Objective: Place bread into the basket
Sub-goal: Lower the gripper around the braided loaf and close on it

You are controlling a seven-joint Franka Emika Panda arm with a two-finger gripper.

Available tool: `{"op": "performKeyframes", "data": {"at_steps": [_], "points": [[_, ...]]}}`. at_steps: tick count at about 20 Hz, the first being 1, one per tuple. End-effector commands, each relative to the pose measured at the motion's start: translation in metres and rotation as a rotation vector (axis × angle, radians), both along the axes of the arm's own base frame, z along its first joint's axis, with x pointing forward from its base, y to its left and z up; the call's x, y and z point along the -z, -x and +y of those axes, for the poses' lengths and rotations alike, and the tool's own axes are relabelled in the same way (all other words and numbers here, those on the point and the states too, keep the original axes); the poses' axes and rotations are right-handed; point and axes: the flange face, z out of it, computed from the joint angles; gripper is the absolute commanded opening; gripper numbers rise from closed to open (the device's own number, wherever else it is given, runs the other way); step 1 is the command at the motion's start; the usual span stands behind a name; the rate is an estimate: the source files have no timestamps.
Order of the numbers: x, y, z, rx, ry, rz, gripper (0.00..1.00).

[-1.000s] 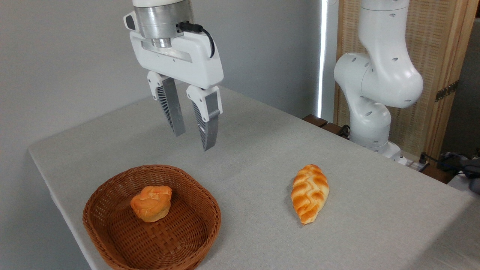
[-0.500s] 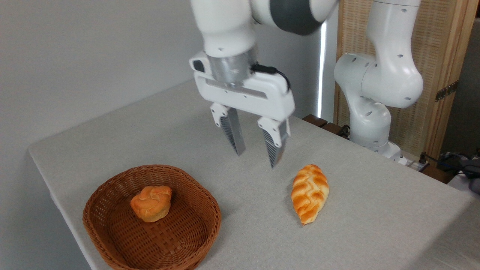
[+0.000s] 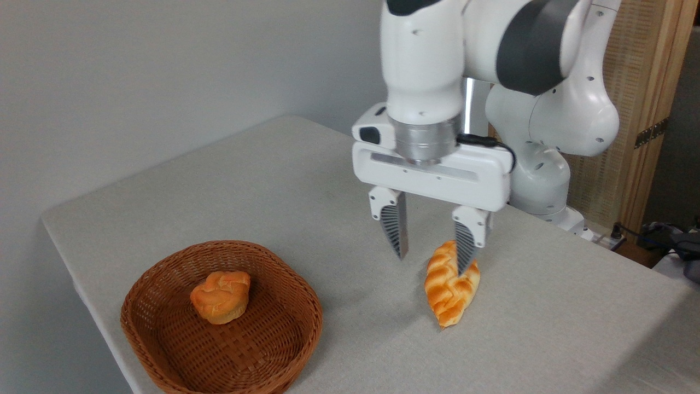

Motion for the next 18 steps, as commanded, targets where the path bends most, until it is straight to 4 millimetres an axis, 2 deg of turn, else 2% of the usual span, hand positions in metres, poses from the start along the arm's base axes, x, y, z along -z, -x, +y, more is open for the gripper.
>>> {"op": "performKeyframes", "data": {"at_steps": [1,2,5,12,14,18], "points": [[0.004,0.016,0.022,-0.093,-0.008,-0.001,1.00],[0.009,0.020,0.029,-0.109,-0.006,0.011,1.00],[0.021,0.024,0.027,-0.104,-0.001,0.034,1.00],[0.052,0.028,0.003,-0.054,0.014,0.087,1.00],[0.054,0.025,-0.006,-0.034,0.018,0.087,1.00],[0.064,0.026,-0.010,-0.024,0.016,0.085,1.00]]}}
